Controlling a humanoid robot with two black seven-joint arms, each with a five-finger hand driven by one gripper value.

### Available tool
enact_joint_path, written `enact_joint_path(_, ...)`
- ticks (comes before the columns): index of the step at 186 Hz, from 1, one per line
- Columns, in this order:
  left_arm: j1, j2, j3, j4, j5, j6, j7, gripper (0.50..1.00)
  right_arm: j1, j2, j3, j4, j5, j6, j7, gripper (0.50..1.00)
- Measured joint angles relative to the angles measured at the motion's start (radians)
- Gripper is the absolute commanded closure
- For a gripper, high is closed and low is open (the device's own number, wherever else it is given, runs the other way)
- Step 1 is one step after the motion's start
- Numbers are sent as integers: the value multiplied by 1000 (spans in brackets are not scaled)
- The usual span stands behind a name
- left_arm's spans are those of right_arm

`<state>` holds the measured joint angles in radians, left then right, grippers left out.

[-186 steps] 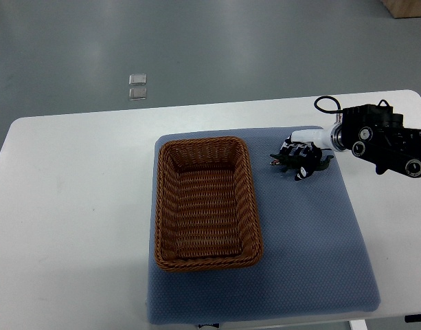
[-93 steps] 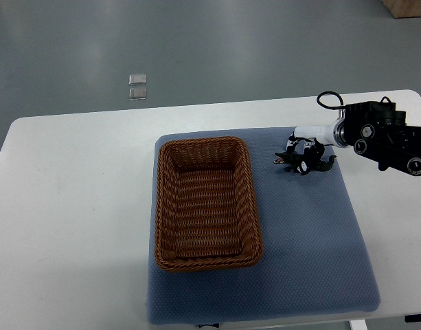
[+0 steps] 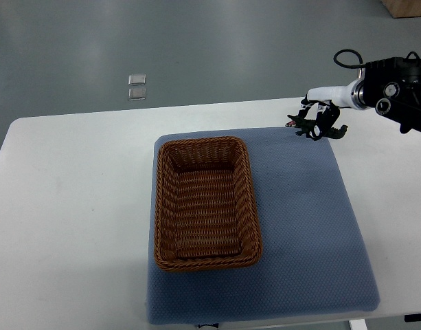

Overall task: Place crocodile in brown basket with right hand
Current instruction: 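Lift the crocodile with the right hand and carry it above the basket, then lower the held crocodile into the wicker basket with the right hand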

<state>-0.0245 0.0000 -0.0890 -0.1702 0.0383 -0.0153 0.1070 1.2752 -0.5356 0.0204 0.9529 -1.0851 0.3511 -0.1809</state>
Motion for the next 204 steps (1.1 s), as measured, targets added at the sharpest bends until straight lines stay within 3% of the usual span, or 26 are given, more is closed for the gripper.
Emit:
enact_joint_path(55,0,0,-1,-2,0,0,0,500,189,-74,4,85,47,64,0,1000)
enact_joint_path(100,0,0,-1,-1,0,0,0,500,289,-65,-9,168,57,75,-19,1000)
enact_joint_path(204,0,0,-1,-1,0,2,0,500,286,298,-107,155,88,37,-22,1000)
